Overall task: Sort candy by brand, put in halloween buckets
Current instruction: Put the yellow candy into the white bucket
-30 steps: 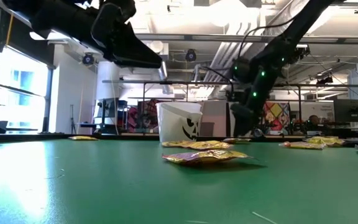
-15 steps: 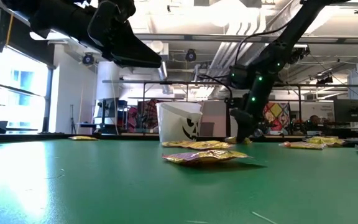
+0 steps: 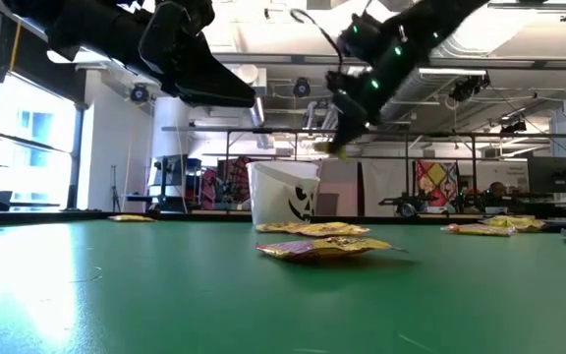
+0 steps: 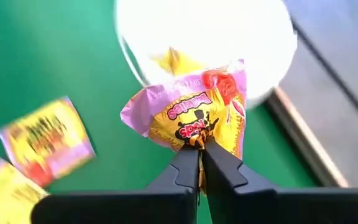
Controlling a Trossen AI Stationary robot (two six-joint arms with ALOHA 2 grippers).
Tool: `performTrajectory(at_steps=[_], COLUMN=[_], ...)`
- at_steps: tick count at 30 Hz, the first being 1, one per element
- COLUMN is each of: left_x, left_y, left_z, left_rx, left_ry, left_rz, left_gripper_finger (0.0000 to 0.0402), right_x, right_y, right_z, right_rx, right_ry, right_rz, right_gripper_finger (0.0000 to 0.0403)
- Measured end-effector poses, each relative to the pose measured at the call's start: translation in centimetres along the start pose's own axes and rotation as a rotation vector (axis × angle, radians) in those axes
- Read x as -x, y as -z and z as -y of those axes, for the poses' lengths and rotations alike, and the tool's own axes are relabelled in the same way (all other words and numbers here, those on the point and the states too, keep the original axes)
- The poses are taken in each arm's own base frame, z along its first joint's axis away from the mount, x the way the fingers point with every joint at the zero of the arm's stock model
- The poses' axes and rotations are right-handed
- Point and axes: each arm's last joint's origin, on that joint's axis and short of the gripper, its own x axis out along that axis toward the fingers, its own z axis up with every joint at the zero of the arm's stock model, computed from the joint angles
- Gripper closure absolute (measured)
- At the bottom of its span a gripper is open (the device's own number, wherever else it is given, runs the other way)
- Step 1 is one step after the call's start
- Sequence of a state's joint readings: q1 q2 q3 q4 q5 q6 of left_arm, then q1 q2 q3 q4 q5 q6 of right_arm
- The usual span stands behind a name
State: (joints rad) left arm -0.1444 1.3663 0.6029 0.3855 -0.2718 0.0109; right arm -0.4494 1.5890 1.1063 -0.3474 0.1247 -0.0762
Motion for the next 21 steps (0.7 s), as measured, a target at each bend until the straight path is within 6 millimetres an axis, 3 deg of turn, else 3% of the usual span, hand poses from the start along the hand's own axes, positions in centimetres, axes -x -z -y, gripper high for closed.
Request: performTrajectory(at_steps=[6,14,21], left_x=[0.0,0.0,0.0], left_y=[0.0,0.1,0.1], left_z=[0.0,0.0,0.0], left_rx=[0.0,-0.002,-0.002], left_ry=[0.0,0.0,-0.001], left_rz=[-0.001,-0.008,-0.008], left_gripper_finger=[0.0243,0.0243,0.0243], right_x=[-0.3,-6.3,-9.1], right_y=[-4.6,-8.2,-9.5], right_z=[-1.0,0.5,1.2], right_rx=[0.058,0.079,0.072], right_ry=[0.001,-0.017,-0.023], right_rz=[0.109,-0.064,-0.145], right_gripper_finger=[0.0401,0.0402,0.0401])
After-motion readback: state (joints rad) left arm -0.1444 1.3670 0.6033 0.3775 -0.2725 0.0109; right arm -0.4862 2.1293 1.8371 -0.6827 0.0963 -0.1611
